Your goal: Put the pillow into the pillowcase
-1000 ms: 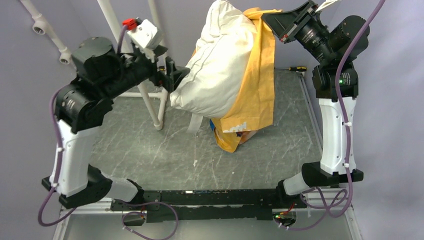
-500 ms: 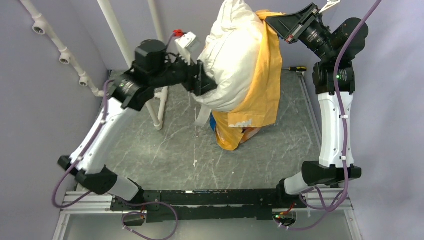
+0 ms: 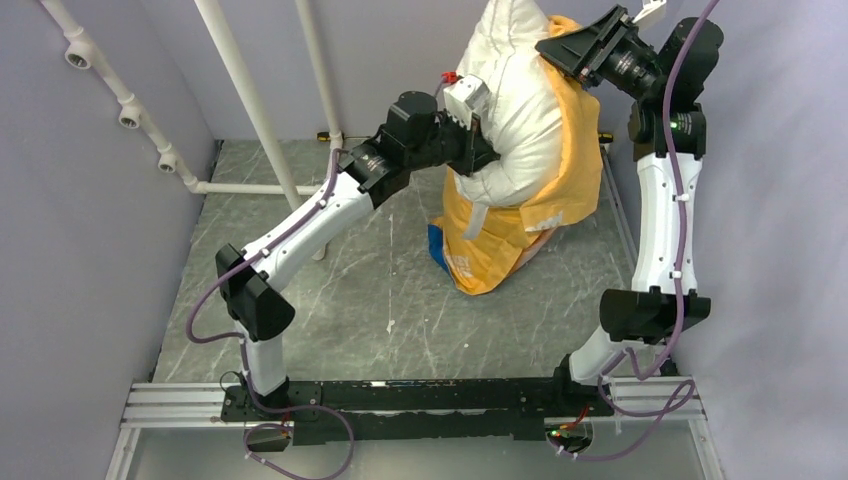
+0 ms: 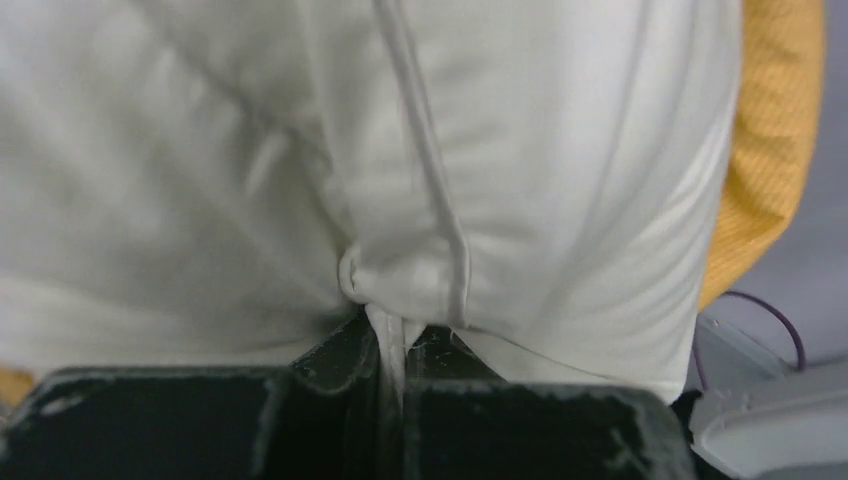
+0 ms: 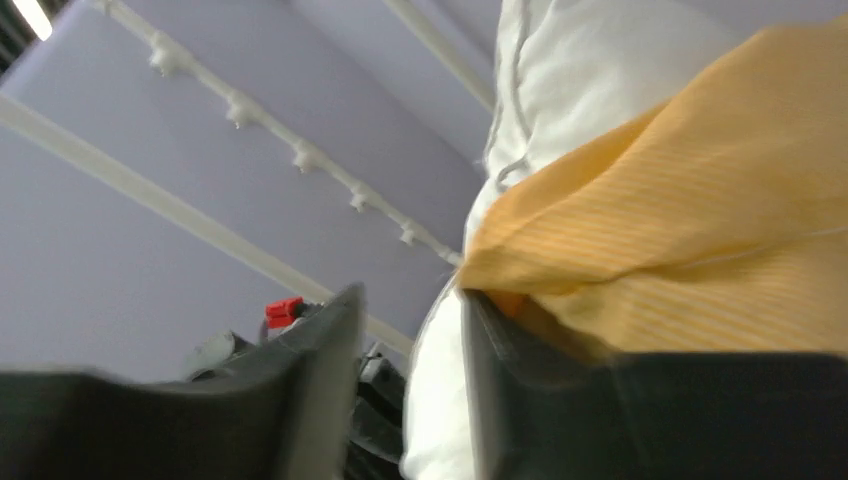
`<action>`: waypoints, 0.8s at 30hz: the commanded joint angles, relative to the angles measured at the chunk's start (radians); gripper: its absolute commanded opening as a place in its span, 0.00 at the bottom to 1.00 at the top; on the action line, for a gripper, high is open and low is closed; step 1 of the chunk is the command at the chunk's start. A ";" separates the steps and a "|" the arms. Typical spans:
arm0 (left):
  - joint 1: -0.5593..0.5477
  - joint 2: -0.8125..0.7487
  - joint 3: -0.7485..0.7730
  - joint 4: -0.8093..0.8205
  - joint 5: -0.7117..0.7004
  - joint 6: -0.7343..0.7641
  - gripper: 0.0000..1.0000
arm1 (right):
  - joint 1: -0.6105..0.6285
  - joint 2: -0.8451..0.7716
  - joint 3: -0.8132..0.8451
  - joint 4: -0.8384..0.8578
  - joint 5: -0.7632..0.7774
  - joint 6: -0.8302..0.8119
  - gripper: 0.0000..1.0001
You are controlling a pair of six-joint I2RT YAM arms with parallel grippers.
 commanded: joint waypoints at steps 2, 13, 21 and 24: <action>0.020 0.008 -0.107 -0.020 -0.283 -0.030 0.00 | -0.073 -0.126 0.068 -0.296 0.167 -0.245 0.71; 0.055 0.034 -0.077 -0.033 -0.281 -0.014 0.00 | -0.080 -0.390 -0.145 -0.631 0.596 -0.521 1.00; 0.054 0.021 -0.103 0.014 -0.246 -0.010 0.00 | 0.016 -0.390 -0.234 -0.633 0.564 -0.551 0.89; 0.053 0.014 -0.115 0.031 -0.223 -0.022 0.00 | 0.131 -0.344 -0.208 -0.624 0.623 -0.545 0.83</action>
